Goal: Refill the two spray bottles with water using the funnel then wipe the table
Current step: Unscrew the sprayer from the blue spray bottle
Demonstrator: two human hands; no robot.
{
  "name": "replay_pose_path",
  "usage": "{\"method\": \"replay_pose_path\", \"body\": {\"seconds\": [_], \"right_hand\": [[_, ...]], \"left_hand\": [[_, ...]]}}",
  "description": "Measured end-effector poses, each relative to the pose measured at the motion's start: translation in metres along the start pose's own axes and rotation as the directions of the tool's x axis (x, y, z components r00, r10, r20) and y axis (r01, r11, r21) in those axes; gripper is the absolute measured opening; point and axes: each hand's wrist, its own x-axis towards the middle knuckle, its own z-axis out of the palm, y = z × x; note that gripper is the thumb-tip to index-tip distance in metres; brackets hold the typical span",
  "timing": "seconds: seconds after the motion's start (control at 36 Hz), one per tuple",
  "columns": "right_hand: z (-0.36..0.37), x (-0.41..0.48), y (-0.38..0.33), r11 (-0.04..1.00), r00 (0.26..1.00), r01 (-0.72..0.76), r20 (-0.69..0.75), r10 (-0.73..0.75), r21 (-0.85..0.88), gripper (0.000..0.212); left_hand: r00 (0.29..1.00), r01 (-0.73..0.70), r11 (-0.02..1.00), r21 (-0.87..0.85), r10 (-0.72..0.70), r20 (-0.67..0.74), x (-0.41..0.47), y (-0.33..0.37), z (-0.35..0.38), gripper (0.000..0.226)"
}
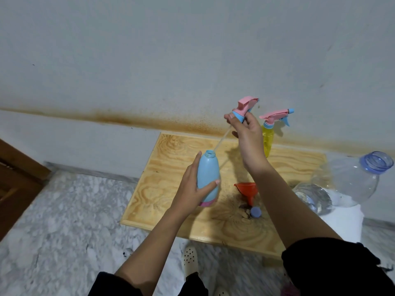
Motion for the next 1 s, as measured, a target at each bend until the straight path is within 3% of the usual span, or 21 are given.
{"method": "replay_pose_path", "body": {"seconds": [0.25, 0.28, 0.42, 0.58, 0.64, 0.72, 0.83, 1.0], "right_hand": [[0.001, 0.028, -0.021, 0.986, 0.989, 0.114, -0.083, -0.125, -0.124, 0.005], [0.001, 0.03, -0.015, 0.985, 0.99, 0.101, -0.084, -0.113, -0.143, 0.001], [0.001, 0.028, 0.053, 0.923, 0.995, -0.095, -0.053, 0.082, -0.374, 0.018], [0.008, 0.005, 0.132, 0.682, 0.939, -0.279, -0.043, 0.342, -0.676, 0.027], [0.008, -0.002, 0.149, 0.623, 0.919, -0.306, -0.053, 0.39, -0.72, 0.047], [0.009, -0.009, 0.168, 0.566, 0.904, -0.338, -0.092, 0.417, -0.752, 0.06], [0.01, -0.013, 0.187, 0.504, 0.901, -0.35, -0.136, 0.413, -0.789, 0.051], [0.017, -0.024, 0.205, 0.538, 0.921, -0.356, -0.188, 0.342, -0.764, 0.044]], "left_hand": [[0.999, 0.052, 0.997, 0.05, -0.052, 0.004, 0.008, -0.034, -0.015, 0.085], [0.999, 0.048, 0.997, 0.058, -0.048, 0.008, 0.01, -0.039, -0.017, 0.085], [0.998, 0.059, 0.998, 0.011, -0.06, 0.021, 0.021, -0.056, -0.02, 0.08], [0.999, 0.025, 1.0, -0.009, -0.025, 0.035, 0.031, -0.076, -0.019, 0.08], [0.999, 0.026, 0.998, -0.049, -0.024, 0.044, 0.034, -0.081, -0.019, 0.078], [0.999, -0.034, 0.999, -0.032, 0.035, 0.03, 0.035, -0.092, -0.016, 0.081], [0.997, -0.07, 0.997, -0.039, 0.071, 0.031, 0.035, -0.102, -0.014, 0.081], [0.994, -0.105, 0.994, -0.029, 0.106, 0.036, 0.036, -0.104, -0.014, 0.079]]}}
